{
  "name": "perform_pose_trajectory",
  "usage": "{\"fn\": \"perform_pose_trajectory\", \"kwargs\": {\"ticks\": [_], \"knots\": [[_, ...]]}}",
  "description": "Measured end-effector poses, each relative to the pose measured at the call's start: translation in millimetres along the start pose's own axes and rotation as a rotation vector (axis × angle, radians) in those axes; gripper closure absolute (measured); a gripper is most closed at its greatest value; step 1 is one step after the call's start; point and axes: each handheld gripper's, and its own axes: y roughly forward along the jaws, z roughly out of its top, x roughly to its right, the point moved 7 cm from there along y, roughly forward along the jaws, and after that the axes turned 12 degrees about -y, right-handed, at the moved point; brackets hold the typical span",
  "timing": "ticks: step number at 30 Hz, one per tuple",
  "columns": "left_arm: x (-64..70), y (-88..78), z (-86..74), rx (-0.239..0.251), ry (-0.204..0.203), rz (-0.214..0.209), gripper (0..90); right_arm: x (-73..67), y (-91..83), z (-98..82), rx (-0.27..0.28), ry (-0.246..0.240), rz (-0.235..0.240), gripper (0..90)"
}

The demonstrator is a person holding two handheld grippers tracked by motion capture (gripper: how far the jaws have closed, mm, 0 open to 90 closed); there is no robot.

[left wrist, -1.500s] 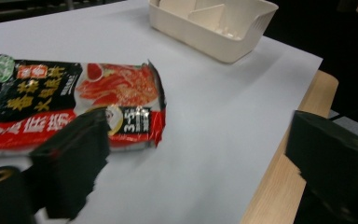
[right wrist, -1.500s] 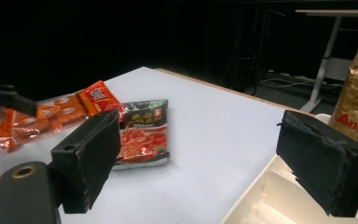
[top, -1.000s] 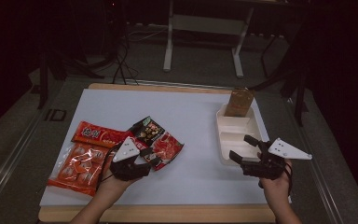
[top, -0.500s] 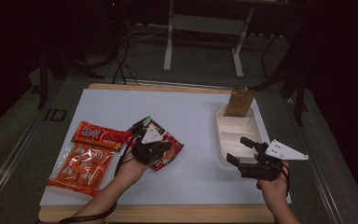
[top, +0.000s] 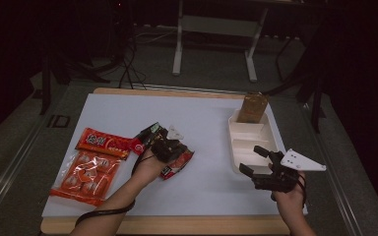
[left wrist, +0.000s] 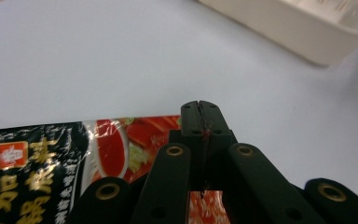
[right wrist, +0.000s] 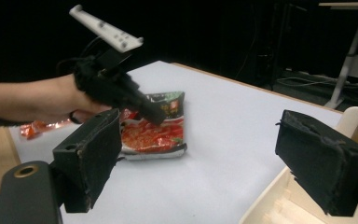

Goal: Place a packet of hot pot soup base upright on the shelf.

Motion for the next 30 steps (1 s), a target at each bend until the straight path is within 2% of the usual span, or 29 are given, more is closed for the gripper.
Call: {"fn": "perform_pose_trajectory", "kwargs": {"ticks": [1, 2, 5, 6, 9, 13, 15, 17, 20, 22, 23, 25, 27, 29, 30], "knots": [[-0.7, 1.7, 1.6, -0.005, 0.014, 0.010, 90.0, -0.6, -0.1, -0.4, 0.001, -0.006, 0.002, 14.1], [-0.8, 3.8, 3.3, -0.011, 0.003, -0.004, 90.0, -1.3, -0.2, -0.9, 0.001, -0.008, 0.004, 14.1], [-2.0, 9.4, 6.5, -0.024, -0.004, 0.006, 90.0, -3.1, 0.0, -1.2, 0.006, -0.001, 0.011, 14.2], [-0.1, 16.9, 9.7, -0.030, -0.040, -0.004, 90.0, -3.9, 0.4, -1.3, 0.006, -0.005, 0.013, 14.1], [1.2, 26.5, 12.0, -0.051, -0.031, 0.021, 90.0, -8.0, -1.4, -3.0, 0.006, -0.034, 0.007, 14.1], [-1.6, 38.6, 13.5, -0.092, -0.041, 0.053, 90.0, -9.8, -1.4, -7.3, -0.008, -0.031, 0.015, 14.0], [-1.9, 44.2, 14.5, -0.109, -0.047, 0.055, 90.0, -9.7, -0.7, -7.7, -0.013, -0.040, 0.013, 14.0], [-2.1, 49.2, 15.5, -0.122, -0.030, 0.083, 90.0, -9.7, 0.1, -6.7, -0.010, -0.043, 0.015, 14.0], [-0.7, 57.0, 15.1, -0.160, -0.008, 0.075, 90.0, -10.6, 0.7, -6.6, -0.009, -0.050, 0.018, 14.0], [1.3, 61.8, 13.2, -0.194, -0.015, 0.042, 90.0, -11.7, 1.1, -8.4, -0.017, -0.049, 0.034, 14.0], [2.0, 63.3, 12.6, -0.200, -0.003, 0.048, 90.0, -12.5, 1.2, -9.6, -0.019, -0.047, 0.043, 14.0], [2.3, 65.1, 12.4, -0.211, -0.011, 0.057, 90.0, -12.8, 0.5, -11.4, -0.023, -0.046, 0.044, 14.0], [1.4, 66.3, 10.9, -0.229, -0.002, 0.083, 90.0, -11.9, -0.6, -11.5, -0.021, -0.047, 0.042, 14.1], [1.6, 65.1, 10.4, -0.233, -0.019, 0.083, 90.0, -10.6, -1.6, -10.6, -0.014, -0.040, 0.040, 14.0], [2.8, 64.9, 9.2, -0.235, -0.011, 0.082, 90.0, -10.3, -1.8, -10.4, -0.012, -0.036, 0.040, 14.0]]}}
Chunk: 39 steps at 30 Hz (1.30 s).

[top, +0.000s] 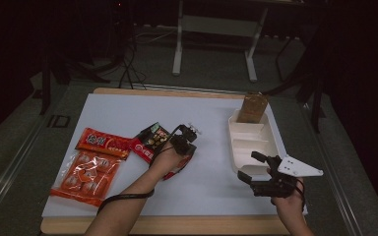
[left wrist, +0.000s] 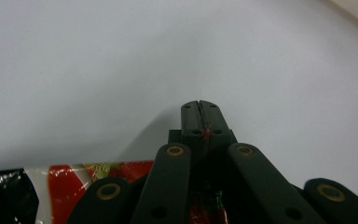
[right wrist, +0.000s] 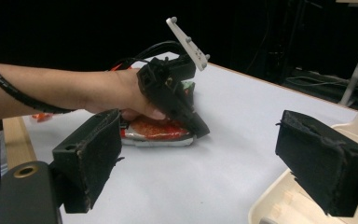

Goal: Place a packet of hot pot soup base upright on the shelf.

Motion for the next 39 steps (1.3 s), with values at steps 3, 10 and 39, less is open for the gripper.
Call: {"fn": "perform_pose_trajectory", "kwargs": {"ticks": [3, 10, 39], "knots": [[4.4, -1.7, -5.0, -0.011, 0.018, 0.002, 90.0, -0.2, 0.3, -0.4, -0.002, 0.000, 0.003, 14.1], [11.4, -11.2, -20.2, -0.028, 0.026, -0.039, 90.0, -1.5, 1.2, 0.4, -0.001, -0.002, 0.006, 14.0], [10.9, -47.4, -77.6, -0.026, 0.015, -0.134, 90.0, -6.5, 5.6, 2.1, -0.010, -0.008, 0.024, 14.1]]}}
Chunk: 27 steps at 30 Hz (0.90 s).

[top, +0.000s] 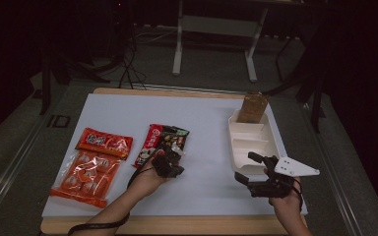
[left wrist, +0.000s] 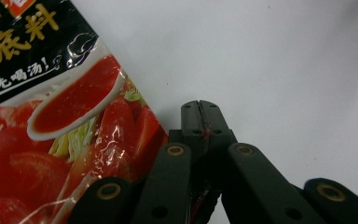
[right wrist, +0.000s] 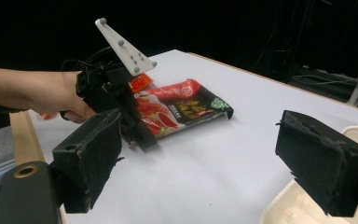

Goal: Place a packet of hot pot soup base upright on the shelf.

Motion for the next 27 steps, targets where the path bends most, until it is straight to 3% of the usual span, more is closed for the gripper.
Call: {"fn": "perform_pose_trajectory", "kwargs": {"ticks": [6, 9, 18, 19, 23, 27], "knots": [[-4.0, -11.6, -1.6, 0.062, -0.023, -0.047, 90.0, -0.5, 1.8, 0.4, 0.000, -0.003, 0.003, 14.1], [-11.3, -21.7, -2.8, 0.083, -0.023, -0.030, 90.0, -0.9, 2.9, -0.1, -0.004, -0.002, 0.005, 14.1], [-47.1, -43.0, -1.2, 0.171, -0.093, 0.028, 83.5, -4.0, 5.3, 1.6, -0.001, -0.015, 0.014, 14.1], [-50.3, -44.4, -0.5, 0.182, -0.103, 0.020, 80.8, -4.0, 5.4, 1.8, -0.001, -0.016, 0.013, 14.0], [-65.4, -48.6, 2.2, 0.220, -0.135, 0.052, 74.8, -2.9, 5.2, 1.6, -0.005, -0.015, 0.004, 13.8], [-76.9, -50.9, 6.7, 0.248, -0.155, 0.091, 61.3, -3.8, 5.3, 1.0, -0.004, -0.010, 0.020, 13.4]]}}
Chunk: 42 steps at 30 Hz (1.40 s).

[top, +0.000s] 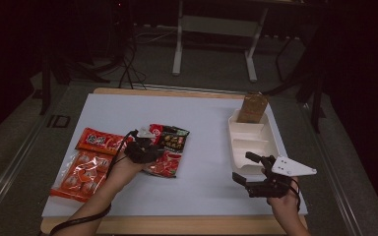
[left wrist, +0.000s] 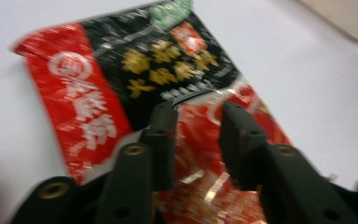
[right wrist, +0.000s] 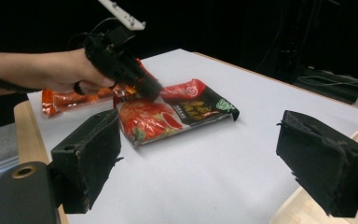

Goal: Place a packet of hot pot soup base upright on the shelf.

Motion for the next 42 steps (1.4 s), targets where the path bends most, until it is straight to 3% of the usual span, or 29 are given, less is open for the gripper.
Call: {"fn": "perform_pose_trajectory", "kwargs": {"ticks": [4, 10, 18, 25, 35, 38, 41, 42], "knots": [[-11.3, -2.2, 12.8, 0.037, -0.016, 0.014, 55.3, -1.4, -0.5, 1.5, 0.011, -0.007, 0.011, 13.3], [-26.6, -4.4, 28.3, 0.091, -0.034, 0.020, 53.3, -1.2, -5.3, 5.2, 0.024, -0.006, 0.008, 13.4], [-43.3, 5.9, 38.7, 0.094, -0.047, 0.050, 53.3, -2.3, -3.8, 4.8, 0.013, -0.022, -0.013, 10.8], [-59.4, 20.8, 46.7, 0.072, -0.048, 0.100, 53.4, -8.9, 0.5, 5.3, 0.003, -0.052, -0.007, 10.6], [-76.8, 41.3, 51.1, 0.036, -0.102, 0.135, 54.4, -11.1, 3.1, 2.0, -0.018, -0.047, 0.006, 10.7], [-82.6, 47.6, 49.6, 0.013, -0.090, 0.186, 54.3, -10.6, 3.6, 1.2, -0.023, -0.044, 0.004, 10.8], [-84.0, 54.8, 45.1, -0.021, -0.074, 0.186, 54.3, -9.6, 4.2, -0.5, -0.035, -0.044, -0.004, 12.2], [-83.3, 55.9, 44.9, -0.017, -0.087, 0.171, 54.3, -9.8, 4.1, -0.8, -0.037, -0.043, -0.003, 12.3]]}}
